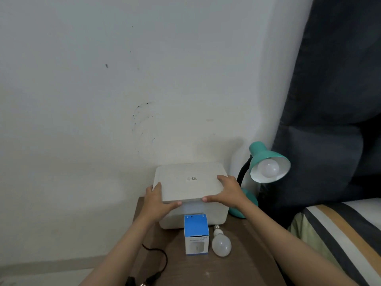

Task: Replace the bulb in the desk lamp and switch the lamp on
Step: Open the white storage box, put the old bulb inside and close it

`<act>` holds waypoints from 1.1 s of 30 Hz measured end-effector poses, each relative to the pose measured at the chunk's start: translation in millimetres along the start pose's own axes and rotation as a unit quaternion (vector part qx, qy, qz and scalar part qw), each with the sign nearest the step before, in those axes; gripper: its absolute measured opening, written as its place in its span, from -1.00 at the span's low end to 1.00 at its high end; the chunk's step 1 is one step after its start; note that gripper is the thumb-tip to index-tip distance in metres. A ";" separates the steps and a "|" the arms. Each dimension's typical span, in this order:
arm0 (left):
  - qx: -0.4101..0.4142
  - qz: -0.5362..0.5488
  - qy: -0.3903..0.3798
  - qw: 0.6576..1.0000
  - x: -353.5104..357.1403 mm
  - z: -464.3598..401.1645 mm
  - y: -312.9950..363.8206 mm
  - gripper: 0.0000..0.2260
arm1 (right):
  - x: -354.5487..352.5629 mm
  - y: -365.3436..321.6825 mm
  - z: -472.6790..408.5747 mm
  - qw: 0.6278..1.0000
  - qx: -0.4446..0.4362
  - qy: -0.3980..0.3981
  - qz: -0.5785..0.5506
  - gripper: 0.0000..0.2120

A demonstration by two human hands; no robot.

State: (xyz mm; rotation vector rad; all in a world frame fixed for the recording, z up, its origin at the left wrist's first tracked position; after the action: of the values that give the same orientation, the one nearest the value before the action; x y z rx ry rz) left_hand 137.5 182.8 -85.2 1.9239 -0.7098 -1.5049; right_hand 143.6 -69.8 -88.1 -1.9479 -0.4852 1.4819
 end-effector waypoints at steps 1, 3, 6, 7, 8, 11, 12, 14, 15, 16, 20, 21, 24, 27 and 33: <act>0.002 0.003 0.003 1.000 -2.0 -0.8 1.7 -0.20 | -1.3 -1.5 0.6 1.000 0.003 -0.001 -0.002 0.12; 0.002 0.008 0.005 1.000 -6.4 -1.9 5.6 -0.21 | -5.0 -5.7 1.0 1.000 0.006 -0.004 -0.005 0.14; 0.000 0.013 0.006 1.000 -12.3 -2.3 11.1 -0.20 | -13.1 -13.5 1.0 1.000 0.001 -0.005 -0.005 0.15; 0.001 0.013 0.008 1.000 -14.6 -2.5 13.5 -0.20 | -16.4 -16.9 1.5 1.000 -0.003 -0.003 -0.004 0.13; 0.003 0.011 0.010 1.000 -17.2 -2.6 16.2 -0.20 | -20.2 -20.6 1.6 1.000 -0.009 0.000 0.003 0.11; 0.015 0.014 0.022 1.000 -29.0 -1.7 27.4 -0.20 | -32.7 -32.8 3.6 1.000 -0.022 0.011 0.016 0.11; 0.024 0.021 0.028 0.999 -33.8 0.0 32.1 -0.19 | -38.0 -36.9 7.1 1.000 -0.023 0.016 0.012 0.11; 0.037 0.034 0.038 0.998 -42.1 7.8 38.5 -0.16 | -49.0 -41.7 17.5 0.999 -0.025 0.031 0.000 0.12; 0.039 0.036 0.041 0.998 -45.4 14.5 39.3 -0.11 | -54.2 -42.8 25.8 0.999 -0.030 0.039 -0.006 0.12; 0.038 0.036 0.046 0.998 -48.2 23.9 39.3 -0.07 | -59.1 -43.5 36.6 0.998 -0.036 0.045 -0.008 0.13; 0.059 0.056 0.065 0.995 -52.5 85.4 37.1 -0.08 | -69.1 -32.5 92.2 0.996 -0.062 0.056 0.014 0.08; 0.067 0.062 0.069 0.993 -50.9 104.4 35.5 -0.10 | -68.8 -25.2 108.4 0.996 -0.064 0.057 0.020 0.07; 0.071 0.055 0.079 0.993 -40.8 158.1 17.5 -0.13 | -63.8 0.2 159.1 0.995 -0.076 0.053 0.026 0.09; 0.033 0.058 0.050 0.997 -22.8 208.7 -10.2 -0.11 | -54.7 30.0 207.6 0.994 -0.087 0.053 0.050 0.10; 0.020 0.011 0.035 0.999 -2.4 285.5 -38.3 -0.12 | -30.5 93.6 284.8 0.997 -0.037 0.023 0.066 0.11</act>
State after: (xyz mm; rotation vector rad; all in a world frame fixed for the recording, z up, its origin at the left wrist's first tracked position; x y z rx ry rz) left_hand -139.3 175.3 -164.9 1.9817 -0.7330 -1.4115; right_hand -144.2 -82.6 -176.5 -2.1041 -0.4020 1.5153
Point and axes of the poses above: each hand's wrist, its own z-axis away from the middle knuckle, its own x-axis out of the palm, y = z × x, the point moved 9 cm from there along -z, towards the middle knuckle, and after that the axes turned 14 degrees about y, right-handed, at the moved point
